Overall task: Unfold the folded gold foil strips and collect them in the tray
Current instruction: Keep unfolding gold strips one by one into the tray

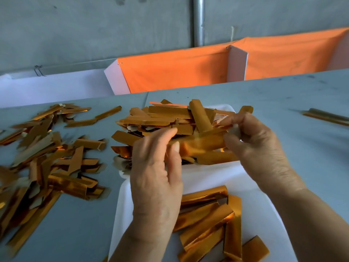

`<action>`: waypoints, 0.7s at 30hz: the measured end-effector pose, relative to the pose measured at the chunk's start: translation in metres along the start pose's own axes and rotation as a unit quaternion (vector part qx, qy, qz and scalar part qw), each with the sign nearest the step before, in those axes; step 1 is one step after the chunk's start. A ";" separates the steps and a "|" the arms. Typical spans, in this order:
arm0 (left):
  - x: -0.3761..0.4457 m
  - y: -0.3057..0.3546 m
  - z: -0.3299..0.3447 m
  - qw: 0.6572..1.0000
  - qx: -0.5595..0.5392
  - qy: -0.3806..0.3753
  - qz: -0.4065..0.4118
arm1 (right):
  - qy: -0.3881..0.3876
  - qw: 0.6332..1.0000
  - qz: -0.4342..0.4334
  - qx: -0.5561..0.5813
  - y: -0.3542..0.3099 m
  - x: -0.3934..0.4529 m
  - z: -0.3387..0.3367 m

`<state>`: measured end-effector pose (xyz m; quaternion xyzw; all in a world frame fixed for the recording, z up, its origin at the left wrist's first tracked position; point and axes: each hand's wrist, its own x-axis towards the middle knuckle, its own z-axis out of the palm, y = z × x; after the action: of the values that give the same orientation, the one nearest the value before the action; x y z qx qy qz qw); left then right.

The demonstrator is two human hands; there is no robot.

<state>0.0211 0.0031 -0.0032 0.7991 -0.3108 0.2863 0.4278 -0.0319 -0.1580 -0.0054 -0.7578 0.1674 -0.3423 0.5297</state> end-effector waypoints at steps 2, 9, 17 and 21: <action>0.001 0.003 0.001 0.998 0.027 -0.035 0.045 | -0.043 0.999 0.005 0.024 -0.001 0.000 -0.002; -0.004 0.006 0.006 0.975 0.072 -0.210 0.018 | -0.132 0.982 0.028 0.136 -0.008 -0.001 -0.006; -0.009 0.001 0.012 0.978 0.054 -0.201 -0.002 | -0.095 0.994 0.004 -0.044 -0.020 -0.006 -0.003; -0.009 -0.002 0.014 0.976 0.057 -0.211 0.003 | -0.104 0.991 0.049 -0.066 -0.019 -0.006 -0.002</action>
<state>0.0193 -0.0059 -0.0173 0.8636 -0.3799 0.1300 0.3051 -0.0395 -0.1483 0.0108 -0.8136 0.1709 -0.2236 0.5088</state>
